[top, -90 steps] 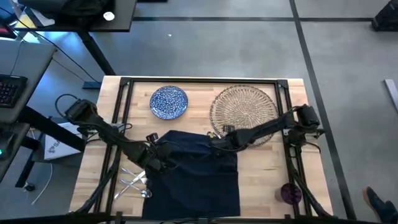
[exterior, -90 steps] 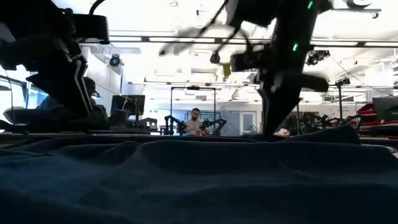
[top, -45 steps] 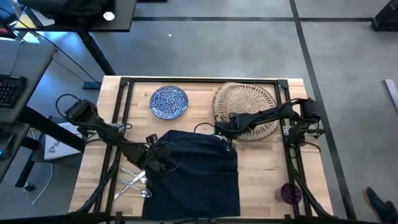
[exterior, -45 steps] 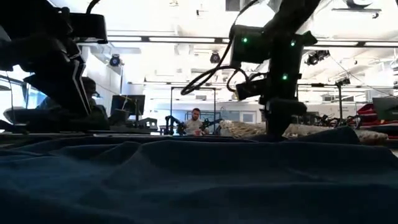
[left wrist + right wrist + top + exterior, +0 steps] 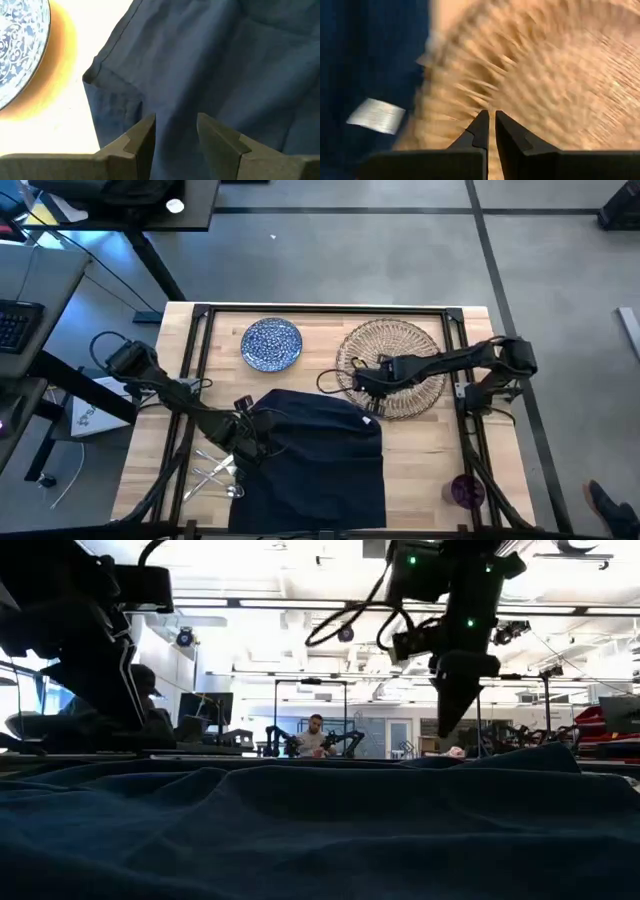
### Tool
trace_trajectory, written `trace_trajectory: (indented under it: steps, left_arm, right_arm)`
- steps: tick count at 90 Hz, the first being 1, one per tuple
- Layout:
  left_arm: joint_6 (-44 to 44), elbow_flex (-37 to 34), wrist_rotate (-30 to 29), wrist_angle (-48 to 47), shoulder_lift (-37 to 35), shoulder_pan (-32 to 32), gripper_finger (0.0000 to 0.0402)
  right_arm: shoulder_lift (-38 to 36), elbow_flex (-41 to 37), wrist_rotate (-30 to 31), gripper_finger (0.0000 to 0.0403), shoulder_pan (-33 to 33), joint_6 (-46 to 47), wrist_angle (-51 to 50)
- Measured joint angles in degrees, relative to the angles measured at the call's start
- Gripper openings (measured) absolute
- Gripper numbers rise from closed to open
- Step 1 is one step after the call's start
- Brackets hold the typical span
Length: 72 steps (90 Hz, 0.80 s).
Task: Set table place
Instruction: Fold the blue table napkin
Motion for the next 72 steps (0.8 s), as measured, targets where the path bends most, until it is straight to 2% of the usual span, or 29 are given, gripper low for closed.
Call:
trace_trajectory:
  steps: [26, 40, 59, 65, 72]
  left_arm:
    - [-1.5, -1.4, 5.6, 1.7, 0.0, -3.8, 0.0126]
    - [-1.9, -2.7, 6.2, 4.0, 0.0, -6.3, 0.0126]
    - [-1.9, -2.8, 3.4, 5.1, 0.0, -6.7, 0.0126]
    - [-1.9, -2.8, 3.3, 5.1, 0.0, -6.2, 0.0126]
    - [-1.9, -2.8, 3.2, 4.8, 0.0, -5.5, 0.0126]
  right_arm:
    - [6.4, 0.0, -1.9, 0.0, 8.3, 1.0, 10.1]
    - [13.3, 0.0, -2.3, 0.0, 10.9, -0.5, 21.9]
    - [22.1, 3.6, -1.4, 0.0, 8.3, -8.8, 43.1]
    - [24.8, 6.5, -0.8, 0.0, 6.1, -11.6, 45.2]
    - [26.9, 10.9, 1.4, 0.0, 3.8, -15.6, 43.0]
